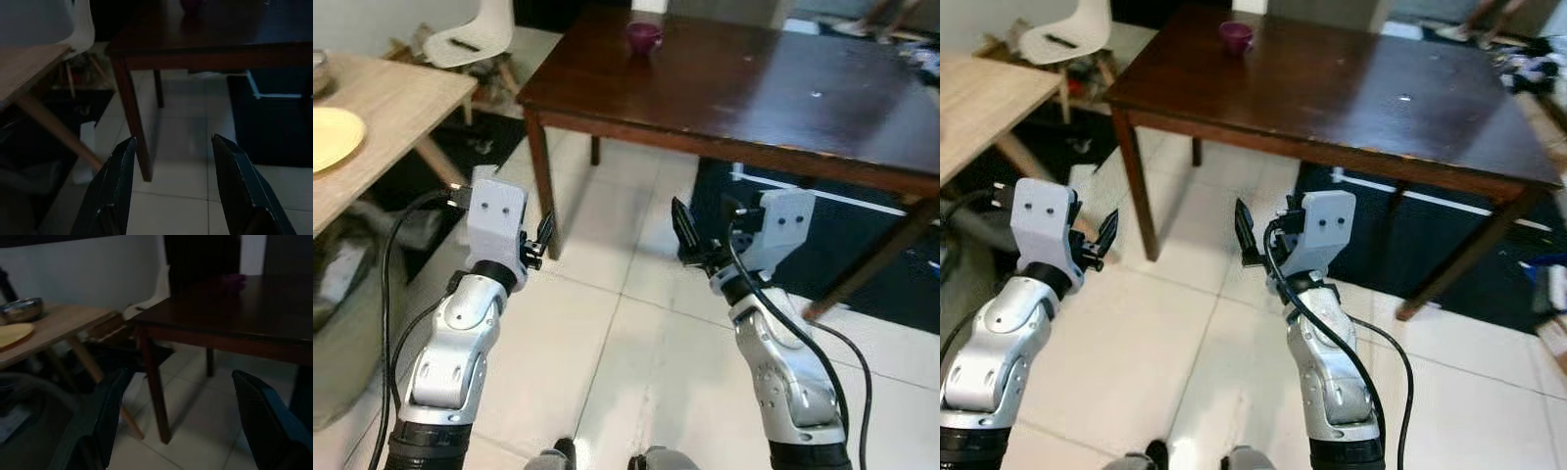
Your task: Setting the table
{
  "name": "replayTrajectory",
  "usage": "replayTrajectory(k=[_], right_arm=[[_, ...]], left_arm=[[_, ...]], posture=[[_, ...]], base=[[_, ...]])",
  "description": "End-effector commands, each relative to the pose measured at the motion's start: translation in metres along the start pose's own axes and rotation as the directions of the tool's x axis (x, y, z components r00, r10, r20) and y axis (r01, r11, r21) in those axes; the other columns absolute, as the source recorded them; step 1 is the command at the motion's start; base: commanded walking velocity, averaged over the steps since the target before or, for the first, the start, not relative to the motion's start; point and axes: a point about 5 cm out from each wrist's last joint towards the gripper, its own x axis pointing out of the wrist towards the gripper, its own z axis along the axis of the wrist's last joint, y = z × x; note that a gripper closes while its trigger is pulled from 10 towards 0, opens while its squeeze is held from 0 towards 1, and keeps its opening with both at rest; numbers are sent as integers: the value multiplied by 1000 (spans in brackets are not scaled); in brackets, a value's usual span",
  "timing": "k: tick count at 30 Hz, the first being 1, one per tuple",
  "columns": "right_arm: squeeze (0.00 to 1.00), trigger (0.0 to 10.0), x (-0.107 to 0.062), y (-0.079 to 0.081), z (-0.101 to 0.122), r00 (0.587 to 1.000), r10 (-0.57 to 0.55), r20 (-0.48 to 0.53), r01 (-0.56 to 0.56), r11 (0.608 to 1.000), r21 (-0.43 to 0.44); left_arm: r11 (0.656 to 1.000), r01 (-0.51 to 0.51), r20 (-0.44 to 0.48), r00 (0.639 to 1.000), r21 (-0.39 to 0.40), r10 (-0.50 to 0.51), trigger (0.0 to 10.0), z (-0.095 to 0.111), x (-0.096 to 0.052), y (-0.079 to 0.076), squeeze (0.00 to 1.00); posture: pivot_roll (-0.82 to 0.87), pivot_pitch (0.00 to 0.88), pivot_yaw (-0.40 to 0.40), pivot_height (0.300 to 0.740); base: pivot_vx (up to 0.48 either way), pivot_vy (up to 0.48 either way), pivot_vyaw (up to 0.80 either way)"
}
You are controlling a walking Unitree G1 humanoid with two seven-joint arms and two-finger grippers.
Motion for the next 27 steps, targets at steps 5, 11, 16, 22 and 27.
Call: replayTrajectory(k=[5,11,16,22,27], right_arm=[[0,10000,-2,-2,-4,1000,-8,-16,8,1000,5],[0,10000,-3,-2,-5,1000,-7,-18,7,1000,8],[0,10000,-3,-1,-5,1000,-7,-19,7,1000,8],[0,10000,-2,-2,-4,1000,-9,-16,9,1000,7],[0,10000,-1,-3,-5,1000,-12,-18,12,1000,5]], left_arm=[[1000,1,1,1000,14,-1,10000,-1,-1,-1,0],[1000,2,2,1000,16,-2,10000,-1,0,0,0],[1000,3,2,1000,16,-3,10000,-1,0,0,0],[1000,4,2,1000,15,-4,10000,-1,0,-1,0],[1000,8,1,1000,17,-8,10000,-2,-1,-1,0]], posture=[[-92,17,3,740],[-91,16,5,740],[-91,16,5,740],[-89,17,7,740],[-88,16,7,740]], base=[[-366,0,0],[-367,0,0],[-368,0,0],[-368,0,0],[-365,0,0]])
